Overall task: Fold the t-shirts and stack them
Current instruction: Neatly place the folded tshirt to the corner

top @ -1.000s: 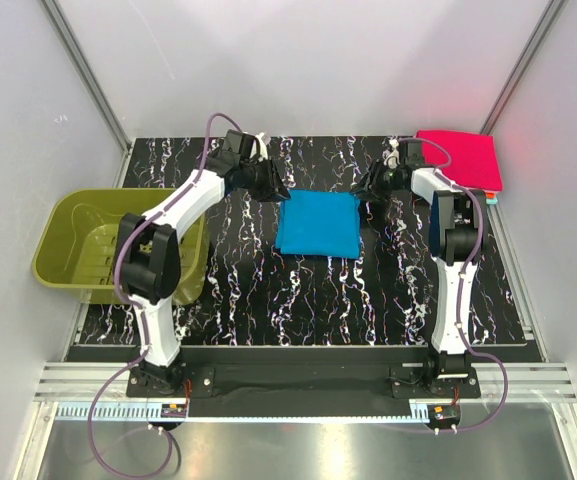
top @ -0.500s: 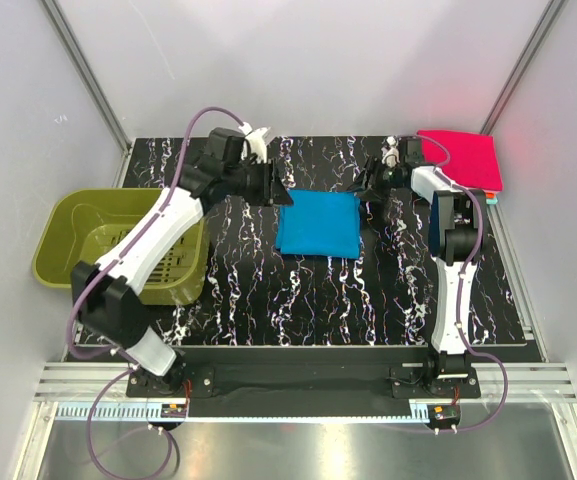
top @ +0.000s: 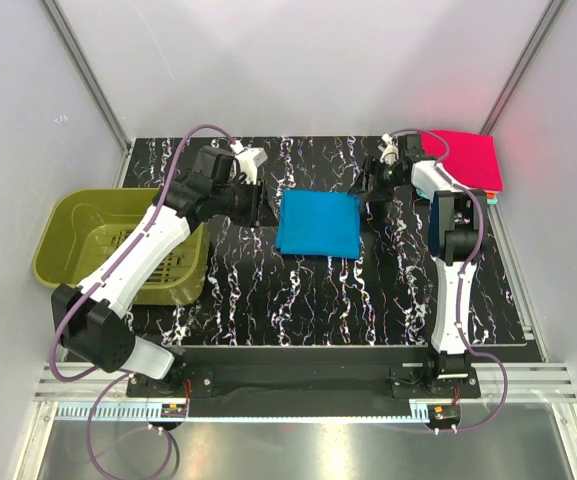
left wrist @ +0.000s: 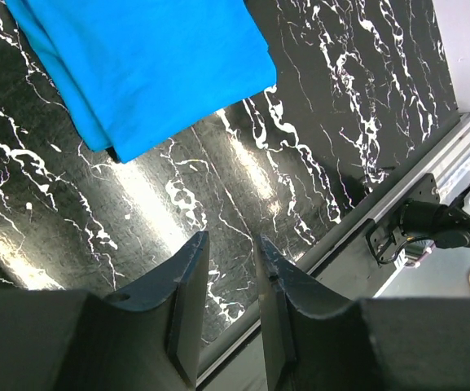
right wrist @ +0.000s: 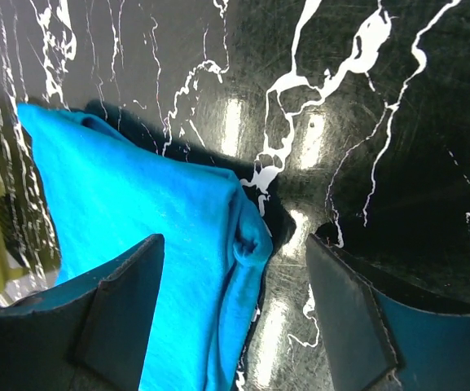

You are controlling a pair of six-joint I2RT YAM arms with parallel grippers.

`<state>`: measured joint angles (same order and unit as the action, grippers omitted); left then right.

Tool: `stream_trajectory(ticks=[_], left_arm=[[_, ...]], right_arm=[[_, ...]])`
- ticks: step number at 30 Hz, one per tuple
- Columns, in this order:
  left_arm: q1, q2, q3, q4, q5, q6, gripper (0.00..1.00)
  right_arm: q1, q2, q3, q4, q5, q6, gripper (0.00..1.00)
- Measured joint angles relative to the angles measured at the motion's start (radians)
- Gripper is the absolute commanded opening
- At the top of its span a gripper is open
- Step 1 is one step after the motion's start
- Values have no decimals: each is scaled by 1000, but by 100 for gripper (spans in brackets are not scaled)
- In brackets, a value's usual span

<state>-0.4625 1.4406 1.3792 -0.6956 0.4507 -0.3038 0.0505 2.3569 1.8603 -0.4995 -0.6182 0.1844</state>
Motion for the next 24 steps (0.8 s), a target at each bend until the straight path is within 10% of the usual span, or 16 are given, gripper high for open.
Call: stream_trajectory(ticks=[15, 24], left_arm=[[30, 0, 0, -6, 5, 13, 33], [52, 0, -15, -6, 13, 12, 32]], right_arm=[[75, 37, 65, -39, 42, -61, 59], [75, 51, 65, -67, 40, -85, 0]])
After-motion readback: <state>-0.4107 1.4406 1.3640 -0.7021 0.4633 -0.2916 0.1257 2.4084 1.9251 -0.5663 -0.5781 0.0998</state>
